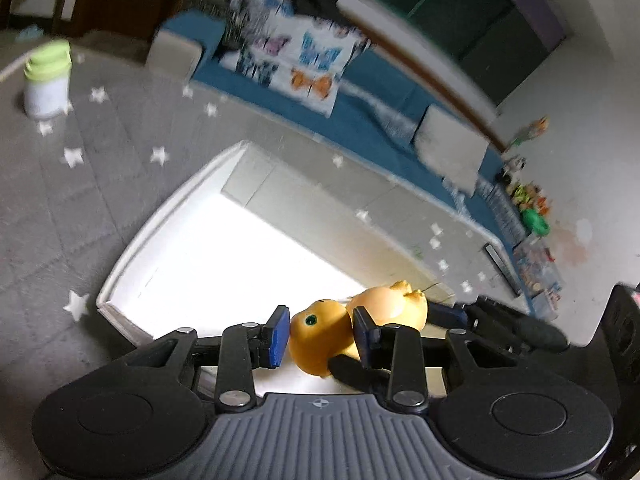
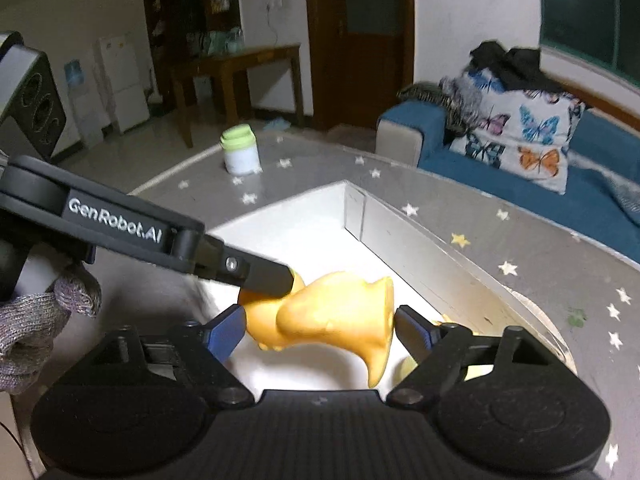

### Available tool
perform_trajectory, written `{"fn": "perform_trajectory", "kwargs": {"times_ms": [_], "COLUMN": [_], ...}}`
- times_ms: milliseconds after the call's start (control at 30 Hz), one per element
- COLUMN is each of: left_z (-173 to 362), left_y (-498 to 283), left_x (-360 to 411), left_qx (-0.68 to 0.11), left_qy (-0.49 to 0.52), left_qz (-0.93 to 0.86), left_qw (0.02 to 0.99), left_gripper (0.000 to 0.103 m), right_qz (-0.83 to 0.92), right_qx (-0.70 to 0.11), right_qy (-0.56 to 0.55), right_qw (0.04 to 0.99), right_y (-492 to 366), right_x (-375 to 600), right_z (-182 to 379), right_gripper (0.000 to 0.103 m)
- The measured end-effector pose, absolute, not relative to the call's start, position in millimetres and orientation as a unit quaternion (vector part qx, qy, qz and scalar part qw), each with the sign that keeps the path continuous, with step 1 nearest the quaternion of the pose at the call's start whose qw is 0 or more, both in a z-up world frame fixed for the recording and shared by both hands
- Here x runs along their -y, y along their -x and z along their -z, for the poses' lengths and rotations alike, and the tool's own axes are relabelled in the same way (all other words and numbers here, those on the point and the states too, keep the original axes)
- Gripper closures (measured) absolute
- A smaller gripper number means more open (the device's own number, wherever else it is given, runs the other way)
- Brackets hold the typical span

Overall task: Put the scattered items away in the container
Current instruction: 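Carry the orange duck into the white box and open both grippers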

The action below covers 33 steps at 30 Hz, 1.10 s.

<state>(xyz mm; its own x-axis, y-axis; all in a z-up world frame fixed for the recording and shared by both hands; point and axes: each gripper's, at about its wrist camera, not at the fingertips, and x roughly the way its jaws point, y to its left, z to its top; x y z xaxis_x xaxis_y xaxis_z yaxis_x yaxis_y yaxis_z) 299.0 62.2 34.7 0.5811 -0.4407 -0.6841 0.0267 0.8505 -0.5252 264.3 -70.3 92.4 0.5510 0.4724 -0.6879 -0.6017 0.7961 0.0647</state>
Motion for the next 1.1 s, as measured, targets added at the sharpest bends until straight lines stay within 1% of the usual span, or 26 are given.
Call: {"fn": "perform_trajectory", "kwargs": {"times_ms": [67,100,133,200,467,667,767,867,933,967,1100], "left_z": [-20,-13,-10,-5,-1,-10,-19,-29,-36,-39,-51], "left_y": [-312,-319,-323,-329,-333,-324,-316,-304,-293,-287,-257], "left_x": [-61,-62,-62,-61,-61,-65,-64,-60,-58,-57,-57], "left_qx": [-0.456,-0.464,-0.469,-0.477,-0.476,-0.461,-0.450,-0.437,-0.426,-0.421,-0.399], "left_qy": [0.240,0.249,0.256,0.264,0.268,0.257,0.243,0.226,0.213,0.210,0.198], "left_qz": [0.134,0.138,0.144,0.153,0.153,0.147,0.146,0.148,0.148,0.148,0.150], "left_qw": [0.846,0.839,0.833,0.825,0.823,0.837,0.847,0.858,0.867,0.870,0.882], "left_gripper": [0.067,0.070,0.070,0.070,0.070,0.070,0.070,0.070,0.070,0.070,0.070], "right_qz": [-0.306,-0.306,-0.308,-0.313,-0.323,-0.304,-0.295,-0.293,-0.293,-0.292,-0.297], "right_qx": [-0.379,-0.389,-0.397,-0.412,-0.410,-0.384,-0.371,-0.358,-0.347,-0.339,-0.316], "right_qy": [0.094,0.096,0.097,0.099,0.092,0.107,0.107,0.100,0.097,0.097,0.094], "right_qw": [0.868,0.864,0.859,0.850,0.848,0.865,0.874,0.881,0.886,0.889,0.896], "right_y": [-282,-290,-295,-306,-309,-294,-286,-275,-266,-258,-227], "right_x": [69,67,66,64,61,64,68,73,77,79,84], "right_z": [-79,-72,-67,-56,-51,-62,-68,-77,-83,-87,-97], "right_gripper": [0.022,0.024,0.031,0.035,0.035,0.033,0.028,0.028,0.025,0.020,0.017]}}
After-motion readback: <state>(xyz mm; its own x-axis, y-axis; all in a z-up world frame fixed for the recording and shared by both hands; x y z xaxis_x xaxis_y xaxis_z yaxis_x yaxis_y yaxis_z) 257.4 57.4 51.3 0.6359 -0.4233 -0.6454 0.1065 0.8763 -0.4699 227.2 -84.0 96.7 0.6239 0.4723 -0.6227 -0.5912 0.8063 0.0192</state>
